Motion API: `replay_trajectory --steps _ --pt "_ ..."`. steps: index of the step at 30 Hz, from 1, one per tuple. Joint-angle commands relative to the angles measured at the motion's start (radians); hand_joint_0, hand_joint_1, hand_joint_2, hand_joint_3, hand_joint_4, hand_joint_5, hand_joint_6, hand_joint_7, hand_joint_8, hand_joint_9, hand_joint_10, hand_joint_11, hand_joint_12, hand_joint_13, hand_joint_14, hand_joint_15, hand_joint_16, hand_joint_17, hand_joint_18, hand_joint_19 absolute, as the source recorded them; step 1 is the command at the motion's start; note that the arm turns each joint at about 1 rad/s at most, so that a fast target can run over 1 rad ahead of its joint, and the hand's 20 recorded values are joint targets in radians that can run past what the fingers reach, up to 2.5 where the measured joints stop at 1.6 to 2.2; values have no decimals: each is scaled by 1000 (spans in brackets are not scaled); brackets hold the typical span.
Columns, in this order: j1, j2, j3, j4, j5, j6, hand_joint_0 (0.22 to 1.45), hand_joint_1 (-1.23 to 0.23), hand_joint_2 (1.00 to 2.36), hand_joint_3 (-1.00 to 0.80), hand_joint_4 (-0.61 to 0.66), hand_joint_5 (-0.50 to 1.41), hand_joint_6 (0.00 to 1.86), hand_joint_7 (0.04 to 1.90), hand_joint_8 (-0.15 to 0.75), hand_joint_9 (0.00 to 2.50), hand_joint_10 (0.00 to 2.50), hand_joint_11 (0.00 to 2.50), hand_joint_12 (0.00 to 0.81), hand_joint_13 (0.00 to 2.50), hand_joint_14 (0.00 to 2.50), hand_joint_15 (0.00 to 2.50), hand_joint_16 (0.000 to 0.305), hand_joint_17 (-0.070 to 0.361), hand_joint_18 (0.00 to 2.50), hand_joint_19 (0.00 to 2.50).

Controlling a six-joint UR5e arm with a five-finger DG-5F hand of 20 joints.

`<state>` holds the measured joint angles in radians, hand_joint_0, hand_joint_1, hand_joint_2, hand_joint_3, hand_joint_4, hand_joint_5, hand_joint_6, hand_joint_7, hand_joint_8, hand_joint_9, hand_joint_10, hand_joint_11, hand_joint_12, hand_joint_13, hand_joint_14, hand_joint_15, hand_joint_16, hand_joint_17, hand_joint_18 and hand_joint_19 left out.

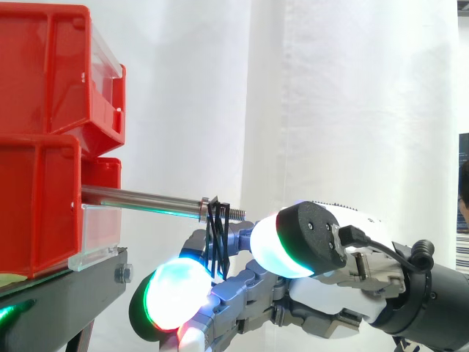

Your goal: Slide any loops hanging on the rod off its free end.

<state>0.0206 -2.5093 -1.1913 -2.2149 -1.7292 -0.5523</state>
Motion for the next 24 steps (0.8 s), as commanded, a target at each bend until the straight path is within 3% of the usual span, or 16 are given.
replay_trajectory --steps 1,16,24 --pt "2 0 1 1 2 -1 586 -598 1007 -415 303 -121 503 1086 319 901 10 358 377 773 10 288 48 107 699 459" --pt "2 0 1 1 -1 -1 593 -610 1007 -416 244 -93 500 1273 321 908 10 375 379 785 10 294 47 106 719 459" --pt "-2 1 1 3 -3 0 617 -589 1013 -338 211 -98 582 1210 322 921 12 386 377 790 11 298 46 104 718 470"
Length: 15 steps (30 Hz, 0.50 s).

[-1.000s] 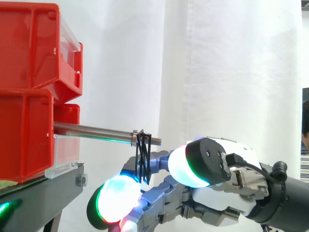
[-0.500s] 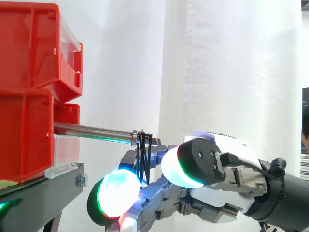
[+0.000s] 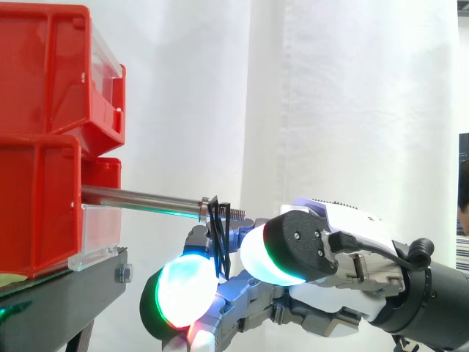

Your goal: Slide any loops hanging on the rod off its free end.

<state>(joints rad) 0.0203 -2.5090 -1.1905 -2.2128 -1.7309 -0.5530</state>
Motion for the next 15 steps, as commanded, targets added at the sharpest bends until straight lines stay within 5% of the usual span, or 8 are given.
replay_trajectory --steps 1,15 --pt "-2 -1 0 1 -2 1 616 -589 1014 -326 206 -99 588 1205 319 924 11 389 375 789 11 302 47 105 719 467" --pt "-3 -1 6 5 -12 1 601 -582 1010 -371 212 -111 669 1113 326 930 13 399 379 789 11 304 47 105 720 477"
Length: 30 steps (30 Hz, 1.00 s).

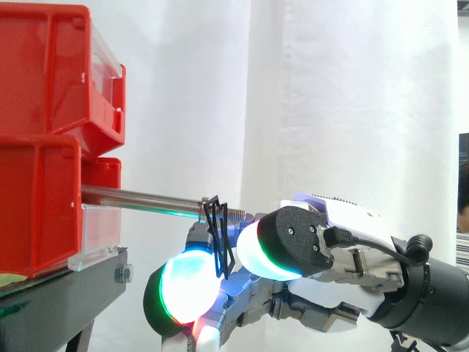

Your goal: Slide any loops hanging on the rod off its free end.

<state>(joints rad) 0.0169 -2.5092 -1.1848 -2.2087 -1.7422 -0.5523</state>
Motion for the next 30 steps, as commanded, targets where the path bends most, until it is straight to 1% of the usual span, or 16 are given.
replay_trajectory --steps 1,9,13,15,18,21,25,30 --pt "0 1 1 1 0 0 600 -582 1010 -371 217 -111 670 1111 325 930 13 399 379 789 11 304 47 105 721 477" --pt "0 0 4 1 -5 0 603 -587 1010 -374 189 -121 759 1051 323 936 11 407 379 792 10 299 47 105 726 469" --pt "0 1 5 1 -5 0 601 -590 1011 -372 200 -126 786 1069 327 937 11 406 380 792 10 299 47 105 729 466" --pt "0 0 7 1 -8 0 599 -590 1012 -351 198 -130 800 1096 326 939 11 403 378 792 10 296 47 105 730 465" --pt "0 1 7 1 -11 0 595 -585 1015 -308 205 -140 848 1084 329 943 11 413 379 794 10 299 47 105 732 467" --pt "-2 1 8 1 -13 0 591 -592 1017 -238 224 -139 884 1134 333 944 11 422 380 794 11 302 47 105 738 466" --pt "-2 1 10 1 -17 2 592 -634 1014 -189 240 -131 904 1128 357 967 10 421 403 817 10 287 51 115 786 436" --pt "-6 1 16 -5 -30 3 596 -678 1015 -150 212 -127 914 1138 363 973 10 432 406 829 10 300 52 117 803 438"
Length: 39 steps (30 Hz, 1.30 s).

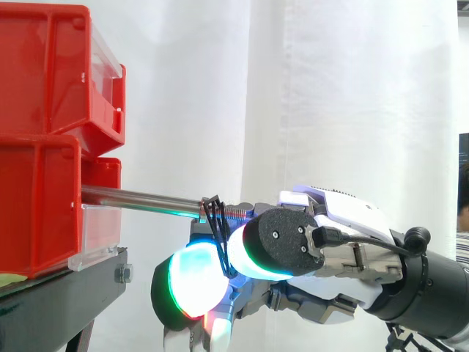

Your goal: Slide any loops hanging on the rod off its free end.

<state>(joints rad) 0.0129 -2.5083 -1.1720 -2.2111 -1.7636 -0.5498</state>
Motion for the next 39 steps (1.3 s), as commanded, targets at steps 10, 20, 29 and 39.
replay_trajectory --steps 10,20,29,39 --pt "-7 0 14 -10 -31 4 638 -793 1018 -69 82 -126 925 1282 354 983 11 464 394 846 11 326 50 113 827 444" --pt "-10 3 17 -13 -63 11 645 -805 1018 -58 60 -123 932 1274 349 985 14 462 398 855 12 332 51 115 844 440" --pt "-11 17 17 -47 -71 13 638 -788 1016 -72 75 -121 931 1258 353 988 12 464 403 852 14 335 52 117 842 440" --pt "-18 62 14 -208 -77 -36 637 -785 1016 -81 82 -121 931 1250 357 993 14 457 405 852 11 338 52 118 836 448"
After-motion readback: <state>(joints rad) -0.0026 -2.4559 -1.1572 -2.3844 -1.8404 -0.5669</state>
